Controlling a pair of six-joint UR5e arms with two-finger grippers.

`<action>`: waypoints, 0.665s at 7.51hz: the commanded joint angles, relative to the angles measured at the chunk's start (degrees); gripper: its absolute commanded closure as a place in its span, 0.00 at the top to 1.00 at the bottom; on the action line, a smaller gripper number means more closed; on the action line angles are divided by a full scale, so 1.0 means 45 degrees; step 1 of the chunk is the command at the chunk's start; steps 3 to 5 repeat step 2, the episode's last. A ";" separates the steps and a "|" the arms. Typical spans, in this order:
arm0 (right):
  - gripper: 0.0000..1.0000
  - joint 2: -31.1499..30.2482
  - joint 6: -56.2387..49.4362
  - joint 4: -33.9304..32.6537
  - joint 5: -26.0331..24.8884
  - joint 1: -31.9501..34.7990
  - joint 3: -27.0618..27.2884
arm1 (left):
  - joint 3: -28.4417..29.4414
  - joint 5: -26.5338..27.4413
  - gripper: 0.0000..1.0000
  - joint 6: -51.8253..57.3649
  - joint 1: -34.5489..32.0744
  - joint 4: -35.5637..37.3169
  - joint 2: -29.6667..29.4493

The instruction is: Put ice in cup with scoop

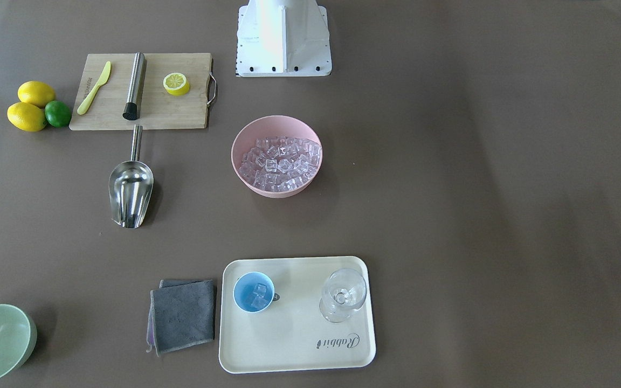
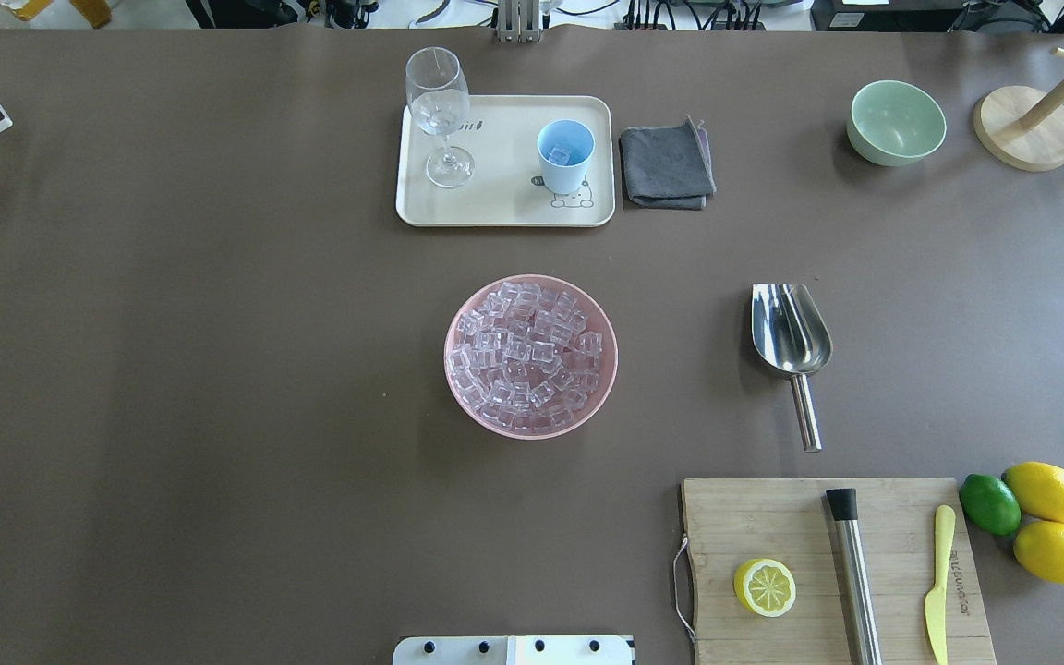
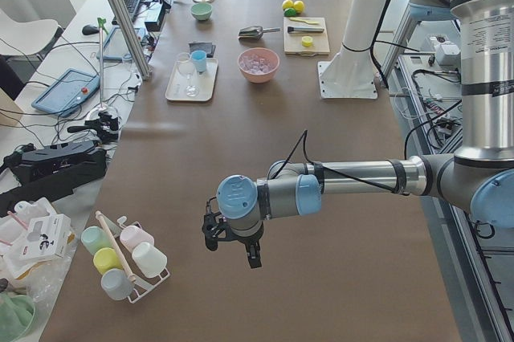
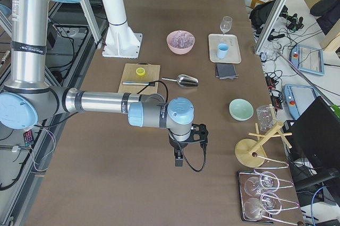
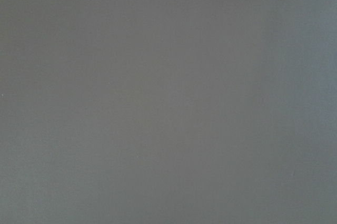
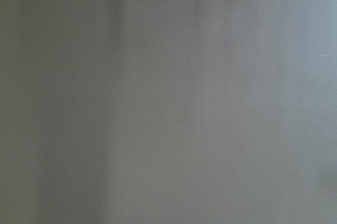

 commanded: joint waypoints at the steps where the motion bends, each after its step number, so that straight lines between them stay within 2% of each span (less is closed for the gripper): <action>1: 0.99 0.0016 -0.0056 -0.0003 -0.0079 -0.0019 0.0096 | -0.0009 0.0001 0.98 -0.0003 0.0005 0.0000 0.0000; 5: 0.99 -0.0003 -0.0057 -0.0022 -0.0060 -0.0019 0.0097 | -0.0009 0.0001 0.98 0.0016 0.0005 0.0000 0.0000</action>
